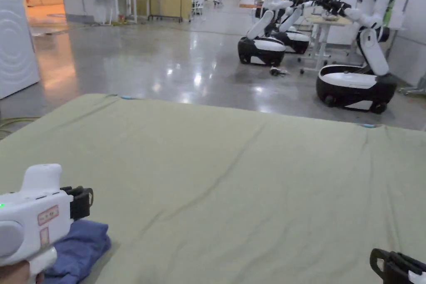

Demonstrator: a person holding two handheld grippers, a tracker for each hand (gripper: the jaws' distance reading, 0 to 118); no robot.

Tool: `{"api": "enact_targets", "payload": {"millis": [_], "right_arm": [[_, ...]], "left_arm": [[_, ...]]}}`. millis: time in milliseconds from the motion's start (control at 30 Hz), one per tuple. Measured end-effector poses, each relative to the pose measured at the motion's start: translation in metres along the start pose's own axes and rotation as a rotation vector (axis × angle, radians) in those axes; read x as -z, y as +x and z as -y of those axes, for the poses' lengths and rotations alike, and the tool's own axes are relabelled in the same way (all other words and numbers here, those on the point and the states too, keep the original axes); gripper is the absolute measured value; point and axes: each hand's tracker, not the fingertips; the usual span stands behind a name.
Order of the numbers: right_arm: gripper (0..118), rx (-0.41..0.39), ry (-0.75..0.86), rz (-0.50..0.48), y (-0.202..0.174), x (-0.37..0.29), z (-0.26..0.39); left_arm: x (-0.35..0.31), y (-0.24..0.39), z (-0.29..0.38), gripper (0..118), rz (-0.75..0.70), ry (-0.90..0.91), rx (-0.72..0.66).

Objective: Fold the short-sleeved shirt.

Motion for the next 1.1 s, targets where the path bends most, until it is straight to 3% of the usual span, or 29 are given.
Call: {"api": "enact_targets", "payload": {"millis": [167, 300, 400, 600, 800, 833, 900, 967, 1000, 1067, 1100], "right_arm": [[4, -0.230, 0.211, 0.150, 0.001, -0.039, -0.057], [5, -0.156, 0.302, 0.124, 0.004, -0.072, -0.105], [8, -0.203, 0.338, 0.116, 0.005, -0.084, -0.126], [14, -0.227, 0.353, 0.108, 0.005, -0.087, -0.127], [14, -0.176, 0.368, 0.114, 0.007, -0.087, -0.126], [16, -0.178, 0.371, 0.113, 0.007, -0.087, -0.126], [34, -0.181, 0.379, 0.116, 0.004, -0.086, -0.126], [56, -0.177, 0.381, 0.103, 0.003, -0.086, -0.126], [60, -0.174, 0.376, 0.096, 0.003, -0.086, -0.126], [62, -0.179, 0.372, 0.094, 0.000, -0.084, -0.126], [64, -0.182, 0.378, 0.097, -0.001, -0.084, -0.125]], "left_arm": [[-0.040, 0.143, -0.015, 11, 0.075, 0.330, 0.124], [-0.074, 0.234, -0.045, 11, 0.091, 0.427, 0.241], [-0.095, 0.268, -0.058, 11, 0.101, 0.483, 0.260], [-0.110, 0.278, -0.062, 11, 0.099, 0.472, 0.246], [-0.109, 0.272, -0.061, 11, 0.092, 0.462, 0.235], [-0.108, 0.273, -0.062, 17, 0.087, 0.461, 0.240], [-0.108, 0.270, -0.061, 34, 0.091, 0.453, 0.238], [-0.106, 0.271, -0.060, 71, 0.095, 0.450, 0.238], [-0.105, 0.270, -0.060, 82, 0.095, 0.446, 0.240], [-0.104, 0.271, -0.059, 89, 0.092, 0.444, 0.244], [-0.104, 0.271, -0.059, 98, 0.093, 0.451, 0.243]]}}
